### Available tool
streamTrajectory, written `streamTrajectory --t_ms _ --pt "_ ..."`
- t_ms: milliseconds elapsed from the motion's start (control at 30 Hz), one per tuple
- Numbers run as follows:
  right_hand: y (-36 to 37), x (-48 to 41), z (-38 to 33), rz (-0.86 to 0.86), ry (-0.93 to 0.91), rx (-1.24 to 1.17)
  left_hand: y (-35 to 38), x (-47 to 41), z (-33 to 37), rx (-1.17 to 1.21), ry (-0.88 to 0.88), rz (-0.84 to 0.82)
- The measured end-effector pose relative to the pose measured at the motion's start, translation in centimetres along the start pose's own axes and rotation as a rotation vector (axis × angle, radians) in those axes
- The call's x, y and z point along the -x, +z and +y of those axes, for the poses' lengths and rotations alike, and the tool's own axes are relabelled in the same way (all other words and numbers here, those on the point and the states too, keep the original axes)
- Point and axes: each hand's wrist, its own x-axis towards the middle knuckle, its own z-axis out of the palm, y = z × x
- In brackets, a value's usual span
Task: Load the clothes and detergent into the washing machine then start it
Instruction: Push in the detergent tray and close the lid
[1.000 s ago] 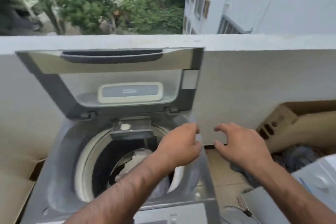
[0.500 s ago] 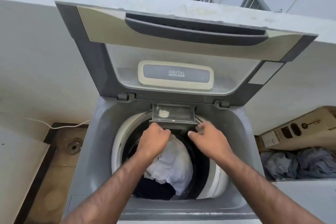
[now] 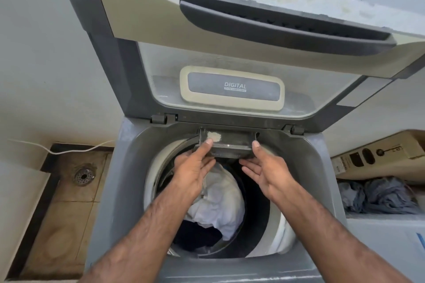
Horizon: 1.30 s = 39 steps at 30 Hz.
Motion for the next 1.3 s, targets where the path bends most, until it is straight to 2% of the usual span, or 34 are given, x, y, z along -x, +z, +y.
streamTrajectory --t_ms 267,767,933,1067,1167,1233,1300 --pt "1.7 -1.6 -0.6 0.052 -0.054 -0.122 1.8 -1.5 1.3 0.073 -0.014 -0.035" --pt "2.9 -2.5 -0.8 0.142 -0.065 -0.178 2.3 -2.9 1.0 0.160 0.029 0.013" --pt "2.7 -2.2 -0.6 0.113 -0.051 -0.030 2.1 -2.4 0.9 -0.083 0.065 0.016" --pt "2.0 -1.3 -1.4 0.083 -0.036 0.232 1.5 -1.1 1.5 -0.559 0.061 0.034" --pt "1.5 0.2 -2.2 0.074 -0.073 0.407 1.5 0.9 2.5 -0.720 0.025 -0.031" --pt "1.3 1.5 -2.7 0.053 -0.133 0.546 1.9 2.6 3.1 -0.826 0.095 -0.082" --pt "1.1 3.2 -3.6 0.036 -0.240 0.686 2.7 4.7 3.7 -0.962 0.282 -0.132"
